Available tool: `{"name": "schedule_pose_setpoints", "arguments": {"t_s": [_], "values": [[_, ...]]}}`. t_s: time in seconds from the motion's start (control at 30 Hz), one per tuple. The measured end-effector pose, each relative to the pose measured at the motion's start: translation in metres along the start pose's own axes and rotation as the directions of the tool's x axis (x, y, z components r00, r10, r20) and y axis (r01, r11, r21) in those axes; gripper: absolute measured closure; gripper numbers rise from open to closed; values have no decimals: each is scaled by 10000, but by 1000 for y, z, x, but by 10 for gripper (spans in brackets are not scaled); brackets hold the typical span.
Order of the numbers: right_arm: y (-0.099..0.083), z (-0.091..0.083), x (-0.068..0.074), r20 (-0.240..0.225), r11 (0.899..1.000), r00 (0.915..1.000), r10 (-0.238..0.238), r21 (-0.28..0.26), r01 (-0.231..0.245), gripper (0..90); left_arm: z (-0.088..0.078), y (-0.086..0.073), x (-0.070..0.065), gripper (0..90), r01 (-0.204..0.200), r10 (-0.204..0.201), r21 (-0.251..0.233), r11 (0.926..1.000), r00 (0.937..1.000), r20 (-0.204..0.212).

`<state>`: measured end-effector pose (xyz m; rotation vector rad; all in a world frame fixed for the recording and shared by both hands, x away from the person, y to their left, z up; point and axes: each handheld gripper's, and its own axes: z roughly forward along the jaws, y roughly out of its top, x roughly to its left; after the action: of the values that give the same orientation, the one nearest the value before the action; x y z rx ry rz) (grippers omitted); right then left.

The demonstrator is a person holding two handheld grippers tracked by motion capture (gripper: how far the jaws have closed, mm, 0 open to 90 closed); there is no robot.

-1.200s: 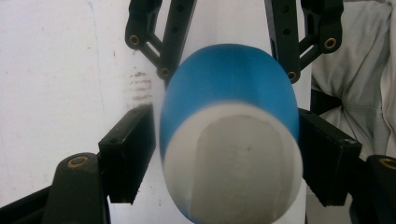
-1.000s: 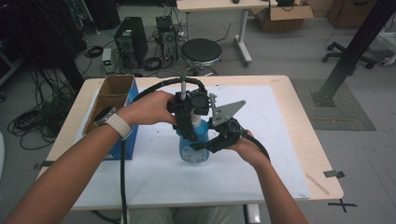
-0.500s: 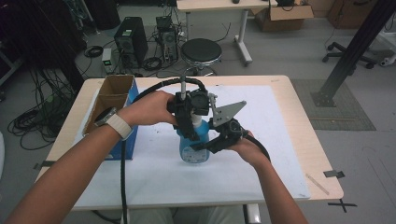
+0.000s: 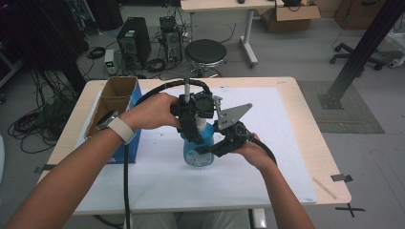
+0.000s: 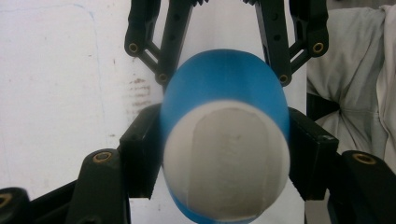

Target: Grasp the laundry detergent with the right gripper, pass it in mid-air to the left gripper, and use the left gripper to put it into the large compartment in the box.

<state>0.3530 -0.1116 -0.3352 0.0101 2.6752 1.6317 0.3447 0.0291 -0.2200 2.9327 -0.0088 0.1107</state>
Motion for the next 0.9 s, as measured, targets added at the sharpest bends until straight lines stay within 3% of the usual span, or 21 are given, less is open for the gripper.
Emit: {"name": "schedule_pose_setpoints", "arguments": {"t_s": [0.17, 0.23, 0.3, 0.4, 0.53, 0.57, 0.7, 0.8, 0.83, 0.87, 0.9], "values": [[2, -1, 1, -9, 9999, 10000, -29, -116, 29, 423, -4, -1, -1, 383, 131, -131, -41, 9999, 9999, -66], [3, -3, 1, 182, 9998, 9998, -38, -217, 41, 268, -5, -1, -1, 383, 138, -138, 28, 9999, 9999, -75], [3, -6, 1, 287, 9998, 9996, 74, -201, -68, 242, -6, -2, -1, 383, 270, -269, 23, 9996, 9996, -77], [-4, -19, 1, 347, 9991, 9989, 309, 263, -319, 142, -11, -7, 1, 383, 643, -643, -43, 9979, 9979, -79], [-11, -33, 0, 634, 9949, 9954, 724, 661, -765, 98, -13, -10, 1, 382, 787, -787, -3, 9969, 9967, -208], [-15, -43, 0, 908, 9892, 9913, 948, 1028, -1041, 80, -16, -12, 1, 382, 932, -932, -28, 9956, 9953, -255], [-21, -59, 0, 1254, 9778, 9841, 1256, 1519, -1441, 61, -23, -15, 3, 382, 1300, -1306, -191, 9913, 9908, -361], [-26, -74, 1, 1496, 9640, 9766, 1543, 1936, -1820, 50, -32, -17, 4, 382, 1732, -1746, -282, 9845, 9830, -576], [-29, -83, 2, 1646, 9554, 9733, 1598, 2223, -1944, 47, -37, -18, 5, 382, 1954, -1968, -264, 9804, 9779, -700], [-29, -88, 3, 1732, 9488, 9710, 1649, 2410, -2041, 46, -37, -18, 5, 382, 1954, -1968, -264, 9804, 9779, -700], [-29, -88, 3, 1732, 9488, 9710, 1649, 2410, -2041, 46, -40, -18, 5, 382, 2097, -2116, -312, 9773, 9743, -774]]}}
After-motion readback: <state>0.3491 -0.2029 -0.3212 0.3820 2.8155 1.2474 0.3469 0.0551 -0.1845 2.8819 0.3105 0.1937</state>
